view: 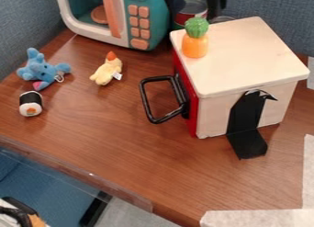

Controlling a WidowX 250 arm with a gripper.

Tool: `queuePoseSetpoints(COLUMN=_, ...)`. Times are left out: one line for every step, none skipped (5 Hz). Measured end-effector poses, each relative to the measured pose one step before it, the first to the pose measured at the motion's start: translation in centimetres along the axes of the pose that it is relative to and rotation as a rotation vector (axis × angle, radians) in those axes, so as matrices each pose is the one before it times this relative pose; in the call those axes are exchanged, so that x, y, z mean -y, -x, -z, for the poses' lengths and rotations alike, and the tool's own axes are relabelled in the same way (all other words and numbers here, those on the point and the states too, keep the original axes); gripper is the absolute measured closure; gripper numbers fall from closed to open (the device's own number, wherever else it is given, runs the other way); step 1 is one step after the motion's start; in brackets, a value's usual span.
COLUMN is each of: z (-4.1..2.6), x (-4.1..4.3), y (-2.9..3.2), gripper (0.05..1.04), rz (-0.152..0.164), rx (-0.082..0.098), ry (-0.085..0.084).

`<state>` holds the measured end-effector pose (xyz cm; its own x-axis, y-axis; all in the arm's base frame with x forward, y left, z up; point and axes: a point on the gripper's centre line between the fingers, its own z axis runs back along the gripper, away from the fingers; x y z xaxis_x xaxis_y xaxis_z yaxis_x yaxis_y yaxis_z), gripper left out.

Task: Move the orange carrot to the right in front of the drawer

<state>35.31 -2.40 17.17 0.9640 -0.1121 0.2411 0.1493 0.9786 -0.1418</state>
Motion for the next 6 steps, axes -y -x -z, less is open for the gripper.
queuePoseSetpoints(z=1.622, x=-0.693, y=-1.103, gripper=0.083, rz=-0.0278, rx=-0.0293, ry=-0.0232)
queuePoseSetpoints(z=1.201, x=-0.601, y=-0.073, gripper=0.083, rz=-0.0046, rx=-0.0336, ry=-0.0363)
queuePoseSetpoints(z=0.627, x=0.149, y=-0.022, gripper=0.083, rz=0.0199, rx=-0.0137, ry=-0.0223)
queuePoseSetpoints(z=1.168, x=0.733, y=0.321, gripper=0.144, rz=0.0182, rx=-0.0273, ry=0.0054)
queuePoseSetpoints(z=0.152, x=0.210, y=0.050, gripper=0.427, rz=0.0019, rx=-0.0049, ry=0.0108)
queuePoseSetpoints(z=-0.072, x=0.092, y=0.108, gripper=0.480, rz=0.0048, rx=-0.0086, ry=0.0056)
